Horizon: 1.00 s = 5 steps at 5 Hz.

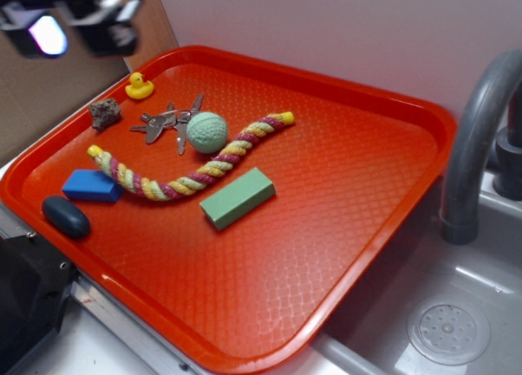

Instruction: Grab the green ball.

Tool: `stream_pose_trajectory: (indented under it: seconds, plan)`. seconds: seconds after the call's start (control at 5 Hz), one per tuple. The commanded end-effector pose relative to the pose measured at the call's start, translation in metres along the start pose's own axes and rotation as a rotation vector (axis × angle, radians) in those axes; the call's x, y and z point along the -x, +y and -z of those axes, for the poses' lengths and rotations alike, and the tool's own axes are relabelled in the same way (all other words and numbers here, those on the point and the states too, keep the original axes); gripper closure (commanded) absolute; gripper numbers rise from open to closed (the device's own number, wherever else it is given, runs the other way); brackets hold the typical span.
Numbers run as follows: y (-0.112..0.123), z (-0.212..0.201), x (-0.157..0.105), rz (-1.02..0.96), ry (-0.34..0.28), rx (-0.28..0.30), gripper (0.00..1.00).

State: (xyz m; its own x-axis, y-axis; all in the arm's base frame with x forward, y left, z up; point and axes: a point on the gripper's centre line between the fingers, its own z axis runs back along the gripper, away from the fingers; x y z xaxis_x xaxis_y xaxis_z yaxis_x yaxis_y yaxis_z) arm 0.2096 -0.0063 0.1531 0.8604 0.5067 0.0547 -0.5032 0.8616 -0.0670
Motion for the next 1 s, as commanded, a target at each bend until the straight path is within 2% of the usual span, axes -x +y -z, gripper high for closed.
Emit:
stream_pose_trajectory:
  seconds: [0.0,0.2,0.6,0.8]
  plan:
    - [0.003,0.03,-0.034,-0.35,-0.1,0.105,0.0]
    - [0.005,0.056,-0.048,-0.437,-0.135,0.007,0.0]
    - [0.003,0.092,-0.059,-0.464,-0.119,-0.057,0.0]
    - [-0.007,0.108,-0.049,-0.448,-0.072,-0.067,0.0]
